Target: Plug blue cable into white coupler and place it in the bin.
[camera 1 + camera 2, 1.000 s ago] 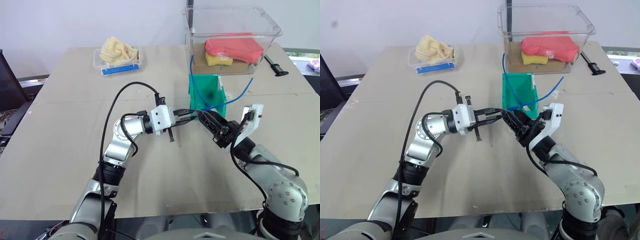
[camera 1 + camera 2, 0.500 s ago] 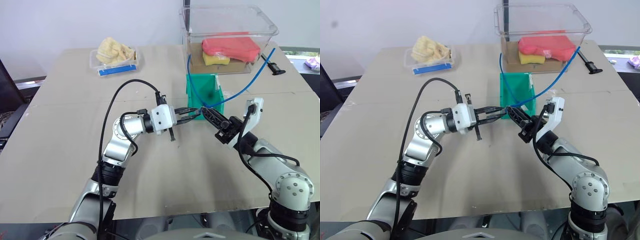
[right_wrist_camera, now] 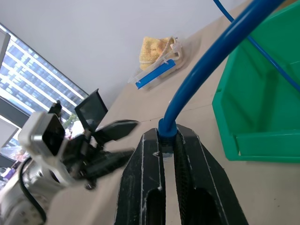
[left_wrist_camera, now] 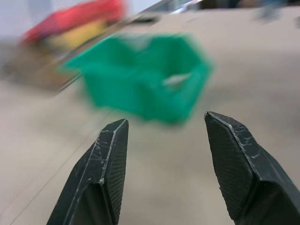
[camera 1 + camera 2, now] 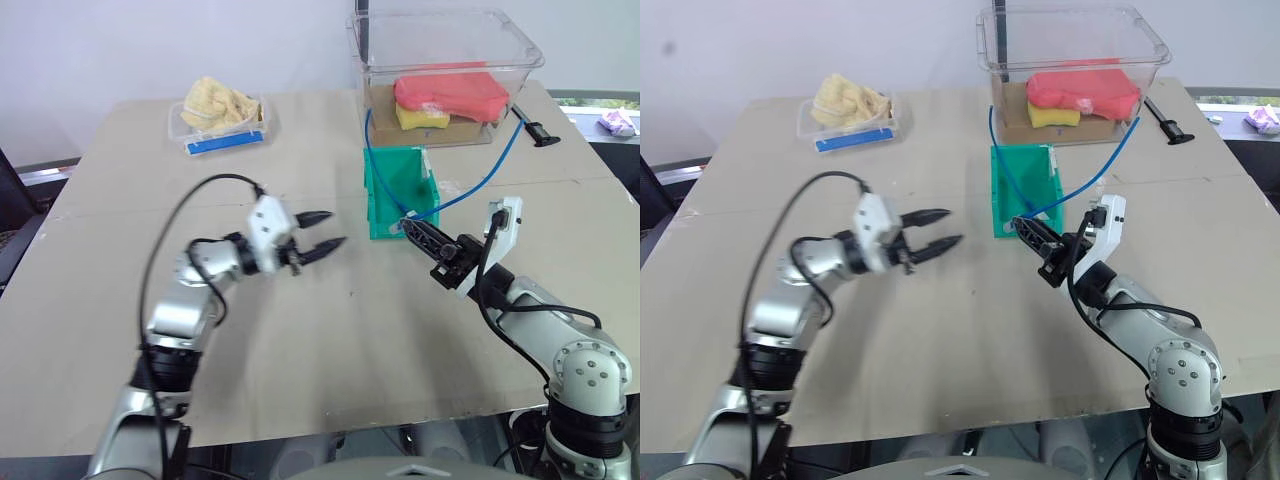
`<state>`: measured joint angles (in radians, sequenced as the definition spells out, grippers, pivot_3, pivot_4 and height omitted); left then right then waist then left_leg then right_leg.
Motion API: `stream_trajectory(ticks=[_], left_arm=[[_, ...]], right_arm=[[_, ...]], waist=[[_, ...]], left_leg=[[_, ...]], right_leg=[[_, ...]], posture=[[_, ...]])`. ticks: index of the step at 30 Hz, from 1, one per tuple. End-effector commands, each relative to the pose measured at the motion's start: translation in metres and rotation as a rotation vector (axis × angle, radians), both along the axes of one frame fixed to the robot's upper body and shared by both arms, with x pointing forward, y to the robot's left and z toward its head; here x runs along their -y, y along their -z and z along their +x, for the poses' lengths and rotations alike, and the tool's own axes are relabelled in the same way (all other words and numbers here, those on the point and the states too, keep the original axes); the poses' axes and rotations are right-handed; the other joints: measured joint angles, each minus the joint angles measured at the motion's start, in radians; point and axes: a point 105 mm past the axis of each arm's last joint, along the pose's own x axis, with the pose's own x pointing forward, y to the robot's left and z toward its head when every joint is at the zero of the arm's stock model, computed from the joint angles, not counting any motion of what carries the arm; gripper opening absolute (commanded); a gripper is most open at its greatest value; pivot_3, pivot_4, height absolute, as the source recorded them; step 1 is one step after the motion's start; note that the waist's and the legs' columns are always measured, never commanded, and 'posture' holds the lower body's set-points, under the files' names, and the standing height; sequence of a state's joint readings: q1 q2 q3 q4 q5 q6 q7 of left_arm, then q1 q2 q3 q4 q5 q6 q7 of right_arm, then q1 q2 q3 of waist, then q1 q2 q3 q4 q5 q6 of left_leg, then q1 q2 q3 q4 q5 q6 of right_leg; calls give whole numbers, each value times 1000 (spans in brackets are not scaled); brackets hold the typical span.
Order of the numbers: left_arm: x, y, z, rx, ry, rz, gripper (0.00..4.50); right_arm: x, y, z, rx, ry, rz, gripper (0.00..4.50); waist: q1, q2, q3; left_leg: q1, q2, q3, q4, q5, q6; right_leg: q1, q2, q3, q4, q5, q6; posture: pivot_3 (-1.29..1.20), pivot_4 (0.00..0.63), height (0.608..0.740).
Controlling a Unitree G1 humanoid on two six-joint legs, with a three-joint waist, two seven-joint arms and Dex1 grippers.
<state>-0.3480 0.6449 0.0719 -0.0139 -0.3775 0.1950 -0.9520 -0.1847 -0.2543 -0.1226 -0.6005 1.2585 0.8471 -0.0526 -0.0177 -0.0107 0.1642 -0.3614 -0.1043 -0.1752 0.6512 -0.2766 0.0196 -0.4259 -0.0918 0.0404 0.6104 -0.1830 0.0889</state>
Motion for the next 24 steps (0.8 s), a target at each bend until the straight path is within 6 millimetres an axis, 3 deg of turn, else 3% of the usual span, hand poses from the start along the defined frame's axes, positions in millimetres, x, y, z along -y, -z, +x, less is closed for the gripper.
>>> stream_trajectory(ticks=[1, 3, 11, 24], left_arm=[[-53, -4, -2, -59, -113, 19, 2580], [-83, 1, -6, -103, -163, 79, 2580], [-133, 25, -8, -207, -199, 248, 2580], [-128, 49, 9, -232, -108, 356, 2580]], right_arm=[[-2, -5, -2, 39, -26, 7, 0], [-4, -3, -2, 36, -35, 4, 0], [-6, 0, -1, 43, -54, -16, 0], [0, 0, -5, 53, -24, -39, 0]], waist=[[1, 0, 0], [0, 0, 0], [5, 0, 0], [1, -1, 0]], left_leg=[[0, 1, 0, 0, 0, 0], [0, 1, 1, 0, 0, 0], [-1, 3, 3, -1, 0, -1], [-1, 3, 3, -1, 0, -1]], right_leg=[[0, 1, 0, 0, 0, 0], [0, 2, 1, 0, 1, -1], [-3, 3, 2, -1, 2, -3], [-4, 3, 3, 0, 3, -4]], posture=[[0, 150, 740], [0, 150, 740], [0, 150, 740], [0, 150, 740]])
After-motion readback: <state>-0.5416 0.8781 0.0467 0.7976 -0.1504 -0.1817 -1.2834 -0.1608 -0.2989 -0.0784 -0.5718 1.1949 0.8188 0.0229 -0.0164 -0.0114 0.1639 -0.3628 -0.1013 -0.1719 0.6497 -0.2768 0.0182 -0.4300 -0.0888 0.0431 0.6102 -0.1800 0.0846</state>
